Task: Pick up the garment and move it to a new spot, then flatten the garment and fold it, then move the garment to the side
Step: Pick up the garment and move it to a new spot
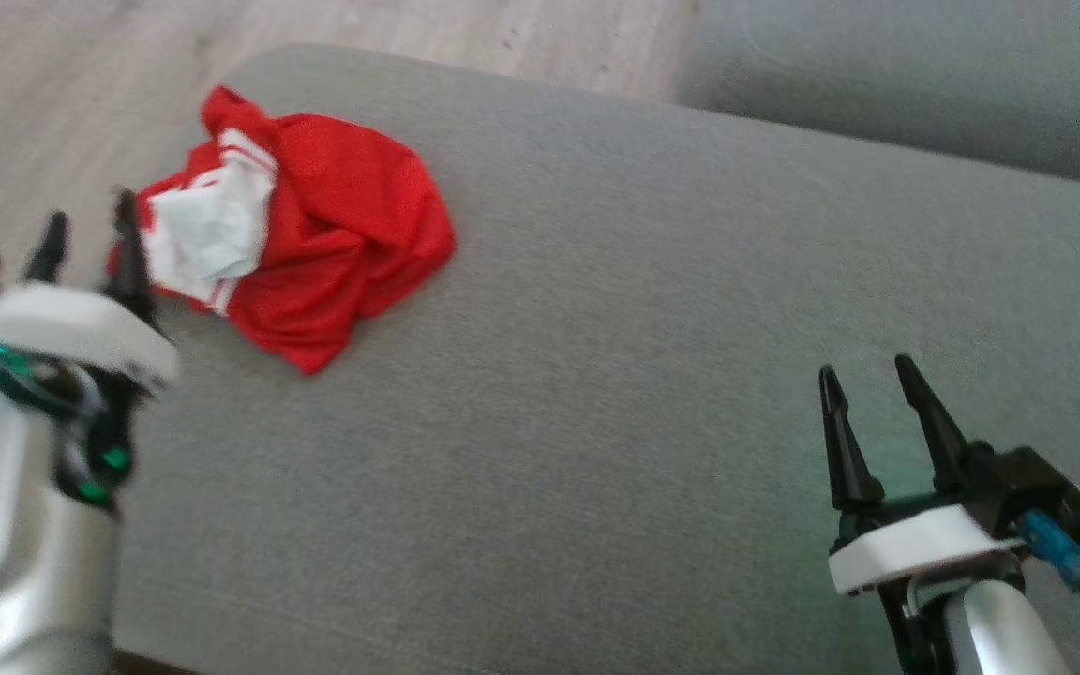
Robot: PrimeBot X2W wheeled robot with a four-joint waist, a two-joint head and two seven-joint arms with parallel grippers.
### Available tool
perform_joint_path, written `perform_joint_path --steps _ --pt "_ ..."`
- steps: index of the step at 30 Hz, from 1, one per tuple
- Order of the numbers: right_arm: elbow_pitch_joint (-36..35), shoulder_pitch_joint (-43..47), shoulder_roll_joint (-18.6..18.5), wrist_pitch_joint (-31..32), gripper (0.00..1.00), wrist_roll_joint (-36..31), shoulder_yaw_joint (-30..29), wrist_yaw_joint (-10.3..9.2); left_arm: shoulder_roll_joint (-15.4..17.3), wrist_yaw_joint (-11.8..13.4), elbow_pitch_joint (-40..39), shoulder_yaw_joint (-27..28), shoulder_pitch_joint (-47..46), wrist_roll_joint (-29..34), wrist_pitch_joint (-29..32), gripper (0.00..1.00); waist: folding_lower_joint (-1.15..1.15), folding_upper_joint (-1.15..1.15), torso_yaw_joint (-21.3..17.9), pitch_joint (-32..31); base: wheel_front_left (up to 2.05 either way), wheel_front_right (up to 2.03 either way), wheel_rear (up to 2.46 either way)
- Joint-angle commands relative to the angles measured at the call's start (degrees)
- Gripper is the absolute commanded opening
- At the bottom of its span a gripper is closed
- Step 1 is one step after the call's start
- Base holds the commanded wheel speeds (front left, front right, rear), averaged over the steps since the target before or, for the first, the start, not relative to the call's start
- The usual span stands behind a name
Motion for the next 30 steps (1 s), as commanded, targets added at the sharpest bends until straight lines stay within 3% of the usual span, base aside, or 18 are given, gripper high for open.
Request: perform_joint_path --steps 1,6,10,15,22,23,24,25,30 --pt "-2.41 -2.7 -0.51 0.17 1.0 -0.49 1.7 0.44 3.22 -0.19 -0.53 3.28 -4.41 -1.24 1.77 1.0 -0.01 0.0 -3.93 3.62 0.0 0.0 0.0" --pt "-4.8 -4.47 -0.51 0.9 1.0 -1.36 1.74 0.44 7.82 -0.88 3.4 5.68 -10.32 -4.93 9.82 1.0 -0.01 0.0 -9.28 8.7 0.0 0.0 0.0" --pt "-6.3 -5.73 -0.51 1.02 1.0 -1.57 1.2 0.44 11.05 -0.04 4.79 7.53 -12.15 -6.76 14.65 1.0 -0.01 0.0 -13.06 12.22 0.0 0.0 0.0" --pt "-7.11 -6.09 -0.51 0.84 1.0 -0.99 0.6 0.44 13.15 3.0 6.27 9.23 -11.59 -9.26 22.36 1.0 -0.01 0.0 -16.3 14.71 0.0 0.0 0.0" --pt "-6.65 -6.31 -0.51 0.43 1.0 -0.2 0.55 0.44 15.44 8.12 6.3 7.26 -6.98 -9.07 34.95 1.0 -0.01 0.0 -17.94 14.68 0.0 0.0 0.0" --pt "-6.6 -6.32 -0.51 0.36 1.0 -0.05 0.54 0.44 15.79 8.73 5.64 6.63 -6.12 -8.9 37.06 0.9 -0.01 0.0 -17.98 14.43 0.0 0.0 0.0" --pt "-6.51 -6.34 -0.51 0.33 1.0 0.08 0.59 0.44 16.19 9.16 4.61 6.2 -5.39 -8.6 38.26 0.4 -0.01 0.0 -17.96 14.1 0.0 0.0 0.0" --pt "-6.38 -6.36 -0.51 0.26 1.0 0.26 0.7 0.44 16.65 9.47 3.51 6.13 -4.78 -8.17 38.28 0.0 -0.01 0.0 -17.92 13.73 0.0 0.0 0.0" --pt "-5.19 -6.2 -0.51 -0.14 1.0 1.26 1.44 0.44 18.3 9.33 -1.5 6.41 -3.4 -5.97 34.16 0.0 -0.01 0.0 -17.42 10.81 0.0 0.0 0.0"
